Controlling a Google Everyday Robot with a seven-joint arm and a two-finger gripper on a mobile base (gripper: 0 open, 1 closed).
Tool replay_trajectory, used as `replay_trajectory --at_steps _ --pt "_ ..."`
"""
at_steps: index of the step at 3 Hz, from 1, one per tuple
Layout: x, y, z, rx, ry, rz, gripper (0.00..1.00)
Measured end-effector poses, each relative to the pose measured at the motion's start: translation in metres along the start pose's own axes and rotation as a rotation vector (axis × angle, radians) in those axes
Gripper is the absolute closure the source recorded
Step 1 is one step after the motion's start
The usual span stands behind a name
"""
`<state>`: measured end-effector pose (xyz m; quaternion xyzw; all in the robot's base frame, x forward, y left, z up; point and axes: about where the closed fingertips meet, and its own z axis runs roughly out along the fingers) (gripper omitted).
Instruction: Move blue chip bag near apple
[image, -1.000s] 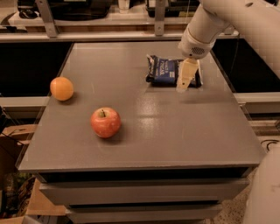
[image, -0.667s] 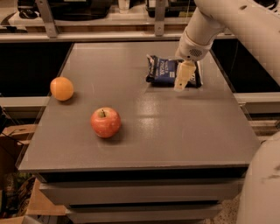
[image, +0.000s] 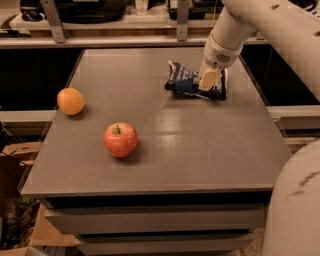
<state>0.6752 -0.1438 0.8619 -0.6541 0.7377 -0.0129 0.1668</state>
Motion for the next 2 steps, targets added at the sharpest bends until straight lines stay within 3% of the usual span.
replay_trajectory --at_steps 1,2 --pt "-0.001 -0.006 -0.016 0.019 -0.02 0.003 0.92" --pt "-0.008 -0.008 -0.04 0.036 -0.049 -0.021 1.0"
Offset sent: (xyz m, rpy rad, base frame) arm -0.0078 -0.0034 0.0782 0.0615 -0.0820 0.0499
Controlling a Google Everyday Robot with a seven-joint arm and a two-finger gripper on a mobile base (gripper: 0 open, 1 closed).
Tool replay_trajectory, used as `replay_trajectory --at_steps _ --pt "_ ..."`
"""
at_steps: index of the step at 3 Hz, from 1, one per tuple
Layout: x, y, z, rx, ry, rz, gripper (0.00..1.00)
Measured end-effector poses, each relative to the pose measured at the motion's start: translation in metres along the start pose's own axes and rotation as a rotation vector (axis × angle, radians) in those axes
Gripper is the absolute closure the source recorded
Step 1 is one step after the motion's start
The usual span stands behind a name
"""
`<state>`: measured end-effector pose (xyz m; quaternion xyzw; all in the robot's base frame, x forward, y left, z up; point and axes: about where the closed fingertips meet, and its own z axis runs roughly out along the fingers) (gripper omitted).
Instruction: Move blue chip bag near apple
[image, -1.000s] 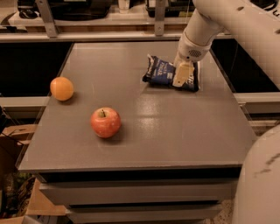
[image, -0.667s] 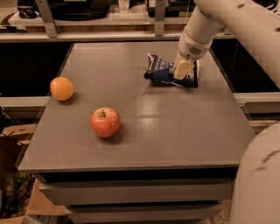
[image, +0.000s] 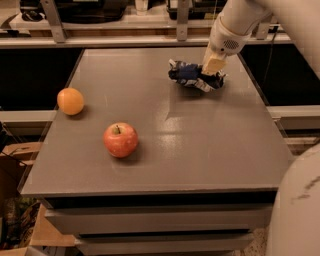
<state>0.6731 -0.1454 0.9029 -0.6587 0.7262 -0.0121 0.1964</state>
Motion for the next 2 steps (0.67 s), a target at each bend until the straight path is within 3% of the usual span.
replay_trajectory --at_steps 2 --pt "-0.024 0.026 -0.043 -0.029 -0.005 -0.054 1.0"
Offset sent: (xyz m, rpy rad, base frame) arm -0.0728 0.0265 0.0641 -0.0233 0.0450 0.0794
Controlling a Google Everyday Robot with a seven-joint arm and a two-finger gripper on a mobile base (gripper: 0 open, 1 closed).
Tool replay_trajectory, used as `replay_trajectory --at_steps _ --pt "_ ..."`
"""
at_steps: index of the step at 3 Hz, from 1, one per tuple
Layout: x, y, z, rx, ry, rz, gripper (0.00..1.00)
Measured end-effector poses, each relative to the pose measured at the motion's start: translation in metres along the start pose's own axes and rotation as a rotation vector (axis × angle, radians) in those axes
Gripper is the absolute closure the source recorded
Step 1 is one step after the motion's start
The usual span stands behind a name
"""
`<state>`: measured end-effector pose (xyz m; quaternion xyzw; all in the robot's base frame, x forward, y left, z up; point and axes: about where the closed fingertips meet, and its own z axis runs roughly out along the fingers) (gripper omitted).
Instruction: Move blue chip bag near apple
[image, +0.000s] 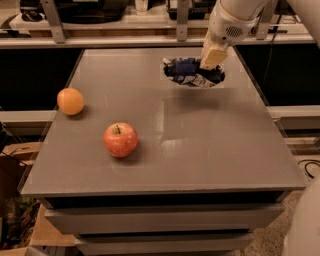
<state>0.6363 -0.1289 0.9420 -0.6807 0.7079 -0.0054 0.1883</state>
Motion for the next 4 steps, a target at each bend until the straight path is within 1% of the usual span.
replay_trajectory --at_steps 1,2,3,4 --pt "-0.014 0.021 -0.015 -0.006 0.007 0.016 1.0" --pt "-0.028 0.046 -0.022 -0.009 0.019 0.075 1.0" --pt "-0.033 0.072 -0.02 -0.028 0.047 0.161 1.0" --pt "-0.038 0.093 -0.015 -0.049 0.078 0.243 1.0"
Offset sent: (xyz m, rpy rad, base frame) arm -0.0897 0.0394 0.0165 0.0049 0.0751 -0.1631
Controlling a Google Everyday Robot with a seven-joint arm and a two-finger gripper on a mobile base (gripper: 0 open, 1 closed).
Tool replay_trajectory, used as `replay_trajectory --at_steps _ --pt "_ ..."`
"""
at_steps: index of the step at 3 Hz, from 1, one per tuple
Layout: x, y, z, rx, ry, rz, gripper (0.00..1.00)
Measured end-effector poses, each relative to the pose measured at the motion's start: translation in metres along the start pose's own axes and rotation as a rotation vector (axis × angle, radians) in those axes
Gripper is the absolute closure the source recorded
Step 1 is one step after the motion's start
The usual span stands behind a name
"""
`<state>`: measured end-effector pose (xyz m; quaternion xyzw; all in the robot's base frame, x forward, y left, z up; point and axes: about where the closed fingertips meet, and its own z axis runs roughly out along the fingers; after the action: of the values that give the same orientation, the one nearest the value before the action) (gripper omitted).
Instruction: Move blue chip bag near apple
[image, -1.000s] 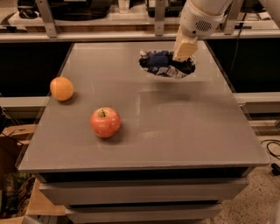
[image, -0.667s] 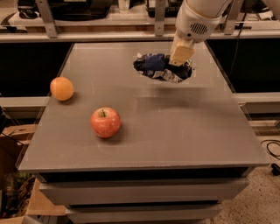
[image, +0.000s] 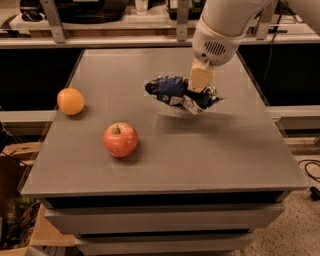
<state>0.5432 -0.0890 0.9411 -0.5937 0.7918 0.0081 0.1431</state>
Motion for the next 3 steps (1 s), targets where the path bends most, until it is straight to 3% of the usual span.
replay_trajectory --at_steps 1,3 --pt "-0.005 0.019 0.004 -0.013 0.03 0.07 1.0" --pt "-0.028 0.047 0.01 -0.023 0.045 0.133 1.0"
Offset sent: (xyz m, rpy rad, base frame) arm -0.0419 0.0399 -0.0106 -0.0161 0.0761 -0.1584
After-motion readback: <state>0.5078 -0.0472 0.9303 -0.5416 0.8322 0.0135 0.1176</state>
